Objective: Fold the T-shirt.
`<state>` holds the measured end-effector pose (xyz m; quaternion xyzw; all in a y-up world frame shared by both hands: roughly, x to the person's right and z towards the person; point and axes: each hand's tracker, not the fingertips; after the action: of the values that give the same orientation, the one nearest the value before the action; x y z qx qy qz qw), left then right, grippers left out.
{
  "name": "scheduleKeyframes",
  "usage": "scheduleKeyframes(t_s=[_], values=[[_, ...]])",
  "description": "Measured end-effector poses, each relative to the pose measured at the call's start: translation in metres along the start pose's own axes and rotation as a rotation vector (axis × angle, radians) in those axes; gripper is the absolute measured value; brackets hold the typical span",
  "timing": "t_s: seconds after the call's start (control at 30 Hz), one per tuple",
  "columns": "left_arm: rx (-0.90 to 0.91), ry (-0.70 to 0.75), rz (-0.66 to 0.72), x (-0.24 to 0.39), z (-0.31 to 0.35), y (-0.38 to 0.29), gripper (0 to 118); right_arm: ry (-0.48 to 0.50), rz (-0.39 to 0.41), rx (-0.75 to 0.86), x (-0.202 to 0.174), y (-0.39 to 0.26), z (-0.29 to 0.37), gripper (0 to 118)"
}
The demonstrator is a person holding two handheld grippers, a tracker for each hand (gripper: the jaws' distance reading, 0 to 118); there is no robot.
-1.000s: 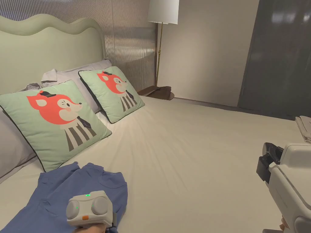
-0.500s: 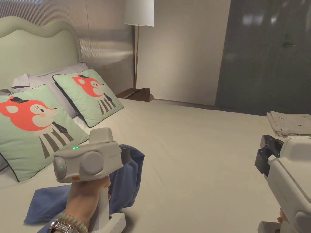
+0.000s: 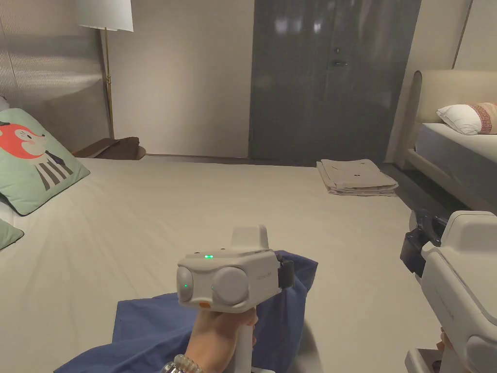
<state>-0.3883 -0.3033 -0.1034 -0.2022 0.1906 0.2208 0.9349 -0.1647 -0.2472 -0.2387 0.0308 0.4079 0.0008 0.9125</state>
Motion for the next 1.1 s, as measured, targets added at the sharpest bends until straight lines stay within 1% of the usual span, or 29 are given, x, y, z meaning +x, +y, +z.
scheduleKeyframes(t_s=[0.13,0.3,0.33,0.43,0.47,0.6,0.63,0.67,0.7,0.73,0.77,0.8,0.9,1.07,1.1], values=[[-0.172,-0.043,-0.048,0.024,-0.051,-0.053,6,-0.045,0.002,-0.023,0.024,-0.016,0.005,0],[-0.371,-0.040,-0.054,0.033,-0.096,-0.114,6,-0.075,-0.005,-0.063,0.034,-0.027,0.015,0],[-0.404,-0.037,-0.072,0.033,-0.102,-0.124,6,-0.079,-0.006,-0.070,0.034,-0.029,0.016,0],[-0.453,-0.015,-0.082,0.033,-0.112,-0.145,6,-0.079,-0.010,-0.087,0.035,-0.035,0.017,0],[-0.460,-0.009,-0.084,0.033,-0.114,-0.149,6,-0.078,-0.010,-0.093,0.040,-0.046,0.008,0],[-0.466,-0.005,-0.078,0.029,-0.114,-0.153,6,-0.065,-0.007,-0.102,0.032,-0.045,0.011,0],[-0.462,-0.012,-0.078,0.029,-0.111,-0.150,8,-0.061,-0.006,-0.103,0.031,-0.044,0.012,0],[-0.441,-0.018,-0.078,0.027,-0.106,-0.149,16,-0.057,-0.006,-0.103,0.030,-0.044,0.012,0],[-0.413,-0.027,-0.071,0.026,-0.101,-0.147,41,-0.055,-0.006,-0.101,0.029,-0.044,0.013,0],[-0.380,-0.032,-0.061,0.024,-0.093,-0.143,71,-0.049,-0.005,-0.098,0.028,-0.043,0.010,0],[-0.347,-0.025,-0.066,0.021,-0.083,-0.136,95,-0.044,-0.005,-0.093,0.027,-0.042,0.010,0],[-0.307,-0.023,-0.076,0.018,-0.073,-0.130,107,-0.039,-0.005,-0.090,0.027,-0.042,0.010,0],[-0.115,0.033,-0.105,0.001,-0.025,-0.101,105,-0.027,-0.011,-0.076,0.024,-0.038,0.009,0],[0.226,0.242,-0.092,-0.048,0.078,-0.056,105,0.005,-0.019,-0.059,0.012,-0.038,0.006,0],[0.280,0.301,-0.082,-0.057,0.097,-0.052,99,0.011,-0.021,-0.055,0.010,-0.038,0.006,0]])
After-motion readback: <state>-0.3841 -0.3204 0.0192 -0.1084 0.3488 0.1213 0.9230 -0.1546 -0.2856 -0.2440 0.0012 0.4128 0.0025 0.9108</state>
